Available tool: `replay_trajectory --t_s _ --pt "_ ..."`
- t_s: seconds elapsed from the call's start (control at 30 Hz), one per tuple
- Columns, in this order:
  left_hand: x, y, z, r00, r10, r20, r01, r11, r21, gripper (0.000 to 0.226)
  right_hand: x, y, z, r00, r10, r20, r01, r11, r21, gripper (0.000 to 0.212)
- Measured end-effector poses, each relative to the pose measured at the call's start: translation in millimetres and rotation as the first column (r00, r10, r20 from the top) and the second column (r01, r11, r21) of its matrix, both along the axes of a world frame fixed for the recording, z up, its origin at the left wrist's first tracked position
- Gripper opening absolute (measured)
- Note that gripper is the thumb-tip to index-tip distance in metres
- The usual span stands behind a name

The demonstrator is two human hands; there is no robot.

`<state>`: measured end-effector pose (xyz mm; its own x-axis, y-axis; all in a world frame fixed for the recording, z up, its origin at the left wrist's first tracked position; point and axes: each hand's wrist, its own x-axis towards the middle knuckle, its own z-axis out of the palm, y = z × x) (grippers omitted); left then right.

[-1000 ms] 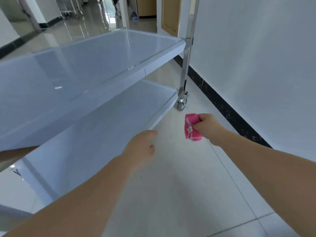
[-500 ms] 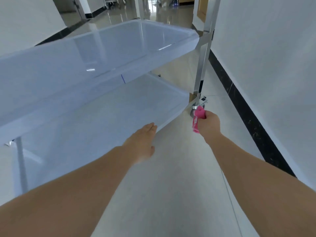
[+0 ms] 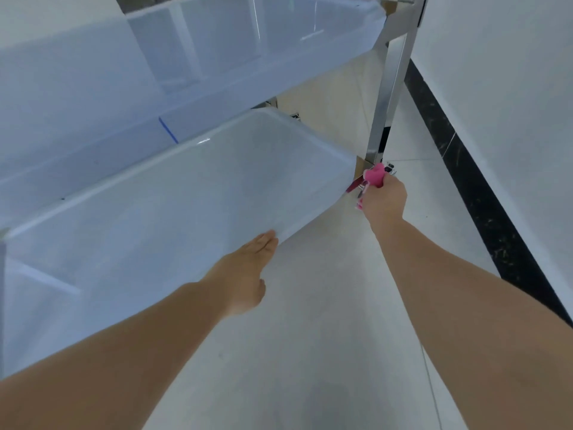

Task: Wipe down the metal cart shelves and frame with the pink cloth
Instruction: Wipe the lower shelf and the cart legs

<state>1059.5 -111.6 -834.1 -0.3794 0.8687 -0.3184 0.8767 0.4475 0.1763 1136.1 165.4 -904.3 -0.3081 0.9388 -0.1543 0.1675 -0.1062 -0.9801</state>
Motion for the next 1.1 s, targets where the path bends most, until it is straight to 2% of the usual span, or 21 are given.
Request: replay_trajectory --t_s 0.13,0.3,0.43,0.5,0.7,0.83,0.97,1.1 --pt "-1.5 -2.9 -0.4 1.000 -0.007 0.013 0.007 1.000 0.006 0.078 -14.8 5.5 -11.0 0.998 0.055 -0.014 -0.055 0.998 -0.014 0.030" --pt "-8.4 0.2 4.3 0.998 -0.040 0.049 0.041 0.999 -0.014 0.084 -16.3 -5.0 -16.2 0.999 0.047 -0.024 -0.047 0.999 -0.022 0.027" --pt "-9.7 -0.1 6.7 0.996 -0.069 0.052 0.071 0.997 -0.032 0.085 -17.2 -17.3 -18.7 0.996 0.086 0.024 -0.085 0.996 -0.023 0.051" --pt "-8.7 -0.7 8.1 0.996 -0.069 0.055 0.072 0.997 -0.042 0.085 -17.6 -25.6 -19.9 0.995 0.100 0.017 -0.100 0.995 -0.025 0.055" --pt "-6.0 1.9 14.8 0.996 -0.073 0.054 0.077 0.994 -0.082 0.085 -15.7 -66.6 -13.3 0.991 0.107 -0.086 -0.109 0.994 -0.024 0.039" --pt "-3.8 0.5 15.7 0.996 -0.083 0.035 0.086 0.993 -0.082 0.081 -19.8 -95.6 -17.5 0.988 0.122 -0.100 -0.128 0.990 -0.055 0.043" --pt "-4.6 1.5 16.5 0.994 -0.103 0.031 0.105 0.992 -0.074 0.076 -20.8 -118.0 -19.0 0.982 0.140 -0.125 -0.145 0.989 -0.031 0.036" --pt "-5.1 -0.1 14.1 0.995 -0.097 0.039 0.100 0.992 -0.081 0.068 -18.8 -133.0 -16.8 0.981 0.151 -0.118 -0.158 0.986 -0.048 0.043"
